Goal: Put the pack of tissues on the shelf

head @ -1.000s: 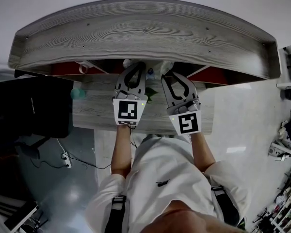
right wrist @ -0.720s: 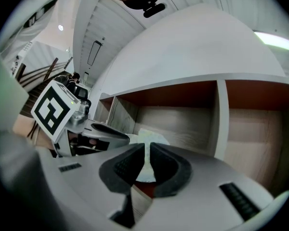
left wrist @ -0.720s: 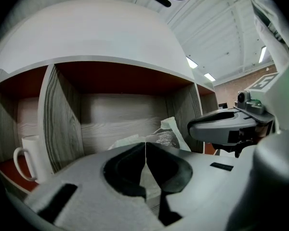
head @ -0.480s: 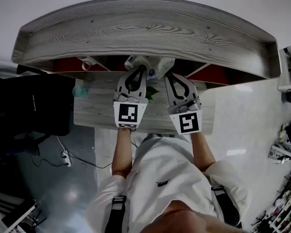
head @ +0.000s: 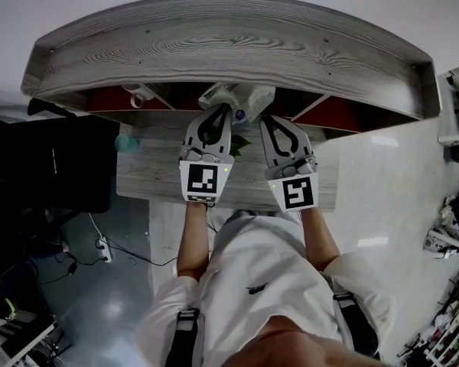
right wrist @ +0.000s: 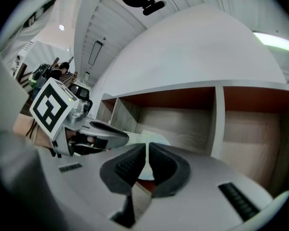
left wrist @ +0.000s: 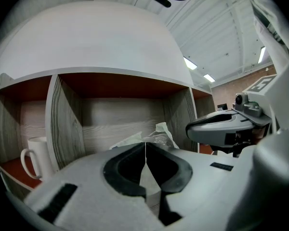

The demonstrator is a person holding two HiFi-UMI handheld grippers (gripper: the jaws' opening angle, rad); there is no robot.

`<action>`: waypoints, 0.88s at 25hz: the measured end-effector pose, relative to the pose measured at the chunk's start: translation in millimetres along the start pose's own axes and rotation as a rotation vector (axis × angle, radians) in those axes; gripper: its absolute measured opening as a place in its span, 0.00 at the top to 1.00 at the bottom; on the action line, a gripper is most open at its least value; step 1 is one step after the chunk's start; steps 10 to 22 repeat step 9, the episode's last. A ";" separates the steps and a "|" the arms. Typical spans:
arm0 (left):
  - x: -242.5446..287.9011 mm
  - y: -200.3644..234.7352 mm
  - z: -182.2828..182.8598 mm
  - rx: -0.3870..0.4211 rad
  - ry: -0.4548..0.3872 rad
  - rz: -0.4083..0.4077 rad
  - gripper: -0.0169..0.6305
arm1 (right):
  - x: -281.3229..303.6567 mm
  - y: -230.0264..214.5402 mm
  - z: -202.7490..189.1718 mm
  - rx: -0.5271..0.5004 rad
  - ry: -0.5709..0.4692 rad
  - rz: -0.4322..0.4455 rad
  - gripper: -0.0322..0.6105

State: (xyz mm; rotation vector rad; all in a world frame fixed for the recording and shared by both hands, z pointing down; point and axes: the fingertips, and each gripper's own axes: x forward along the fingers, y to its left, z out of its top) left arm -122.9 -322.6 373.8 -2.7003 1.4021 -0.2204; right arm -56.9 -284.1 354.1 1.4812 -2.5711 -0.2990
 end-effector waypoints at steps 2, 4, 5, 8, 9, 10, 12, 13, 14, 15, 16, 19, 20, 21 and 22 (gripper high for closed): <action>-1.3 -0.5 0.9 0.000 -0.003 0.001 0.93 | -1.0 1.1 -0.3 -0.007 0.003 0.003 0.89; -2.8 -1.0 1.3 0.001 -0.003 0.001 0.93 | -1.7 2.0 0.7 -0.006 -0.002 0.002 0.89; -3.6 -1.2 1.5 0.002 -0.003 0.001 0.93 | -2.0 2.6 1.5 -0.006 -0.006 0.001 0.89; -6.1 -1.7 2.2 0.002 -0.004 0.000 0.93 | -3.4 4.6 1.8 -0.013 -0.003 0.003 0.89; -6.9 -1.8 2.4 0.002 -0.005 0.000 0.93 | -3.8 5.3 1.8 -0.015 -0.001 0.004 0.89; -6.9 -1.8 2.4 0.002 -0.005 0.000 0.93 | -3.8 5.3 1.8 -0.015 -0.001 0.004 0.89; -6.9 -1.8 2.4 0.002 -0.005 0.000 0.93 | -3.8 5.3 1.8 -0.015 -0.001 0.004 0.89; -6.9 -1.8 2.4 0.002 -0.005 0.000 0.93 | -3.8 5.3 1.8 -0.015 -0.001 0.004 0.89; -6.9 -1.8 2.4 0.002 -0.005 0.000 0.93 | -3.8 5.3 1.8 -0.015 -0.001 0.004 0.89; -6.9 -1.8 2.4 0.002 -0.005 0.000 0.93 | -3.8 5.3 1.8 -0.015 -0.001 0.004 0.89; -6.9 -1.8 2.4 0.002 -0.005 0.000 0.93 | -3.8 5.3 1.8 -0.015 -0.001 0.004 0.89; -6.9 -1.8 2.4 0.002 -0.005 0.000 0.93 | -3.8 5.3 1.8 -0.015 -0.001 0.004 0.89; -6.9 -1.8 2.4 0.002 -0.005 0.000 0.93 | -3.8 5.3 1.8 -0.015 -0.001 0.004 0.89; -6.9 -1.8 2.4 0.002 -0.005 0.000 0.93 | -3.8 5.3 1.8 -0.015 -0.001 0.004 0.89; -6.9 -1.8 2.4 0.002 -0.005 0.000 0.93 | -3.8 5.3 1.8 -0.015 -0.001 0.004 0.89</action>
